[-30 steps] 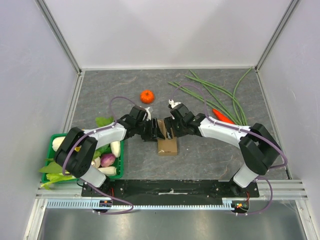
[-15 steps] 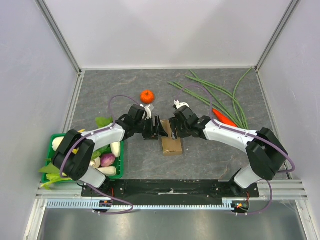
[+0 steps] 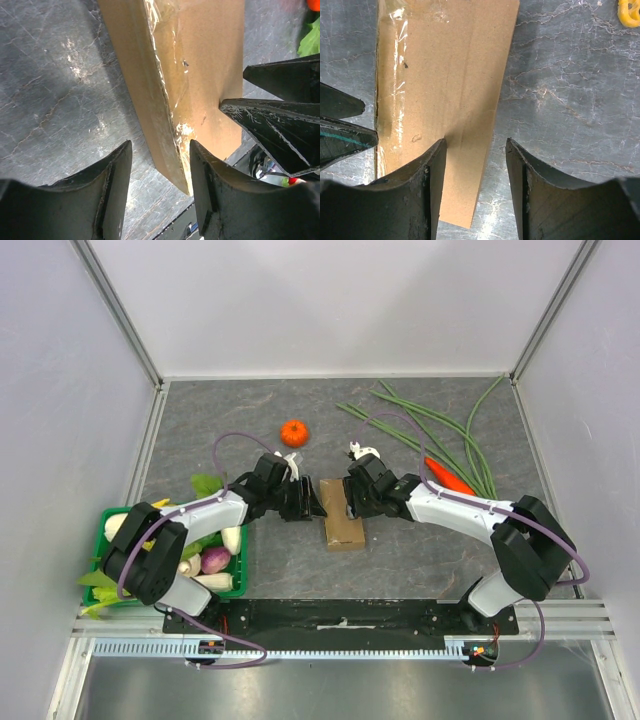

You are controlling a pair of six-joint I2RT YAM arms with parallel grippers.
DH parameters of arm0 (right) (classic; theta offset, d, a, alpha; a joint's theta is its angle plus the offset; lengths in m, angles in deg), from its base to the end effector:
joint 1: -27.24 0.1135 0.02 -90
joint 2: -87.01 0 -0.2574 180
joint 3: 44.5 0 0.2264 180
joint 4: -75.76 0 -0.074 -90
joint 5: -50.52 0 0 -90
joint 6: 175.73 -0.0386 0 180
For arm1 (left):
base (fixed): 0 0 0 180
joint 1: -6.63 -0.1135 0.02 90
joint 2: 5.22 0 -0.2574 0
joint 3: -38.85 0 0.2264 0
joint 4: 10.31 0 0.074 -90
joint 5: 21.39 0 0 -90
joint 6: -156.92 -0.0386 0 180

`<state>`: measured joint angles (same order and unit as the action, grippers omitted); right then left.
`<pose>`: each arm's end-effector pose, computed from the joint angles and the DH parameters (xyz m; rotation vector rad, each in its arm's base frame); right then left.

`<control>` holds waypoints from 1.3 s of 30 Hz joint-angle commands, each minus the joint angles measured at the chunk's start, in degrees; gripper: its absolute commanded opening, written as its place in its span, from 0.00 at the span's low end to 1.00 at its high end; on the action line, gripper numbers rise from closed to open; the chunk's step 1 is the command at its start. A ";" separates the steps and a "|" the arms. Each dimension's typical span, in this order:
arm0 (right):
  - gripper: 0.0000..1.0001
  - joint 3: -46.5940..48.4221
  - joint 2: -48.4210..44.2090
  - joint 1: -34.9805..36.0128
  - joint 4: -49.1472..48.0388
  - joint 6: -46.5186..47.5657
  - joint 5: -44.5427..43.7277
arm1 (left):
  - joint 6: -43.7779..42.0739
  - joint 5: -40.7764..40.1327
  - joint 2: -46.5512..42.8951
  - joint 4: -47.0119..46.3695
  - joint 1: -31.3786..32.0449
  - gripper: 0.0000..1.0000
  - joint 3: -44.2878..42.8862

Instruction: Unpack the express box

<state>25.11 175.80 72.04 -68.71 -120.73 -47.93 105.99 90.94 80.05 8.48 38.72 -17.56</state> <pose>0.2120 0.2026 0.2049 -0.1582 2.5479 0.3761 0.2218 -0.1564 0.1797 0.0398 2.5879 -0.9959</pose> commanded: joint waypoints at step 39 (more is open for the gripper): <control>0.55 0.08 5.07 -0.85 1.46 -3.58 -2.45 | -1.45 -16.97 -0.02 6.60 -1.95 0.32 4.74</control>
<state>25.79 178.38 71.71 -71.68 -124.78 -47.25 105.66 76.73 79.24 11.63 37.06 -13.40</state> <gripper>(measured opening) 0.554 0.324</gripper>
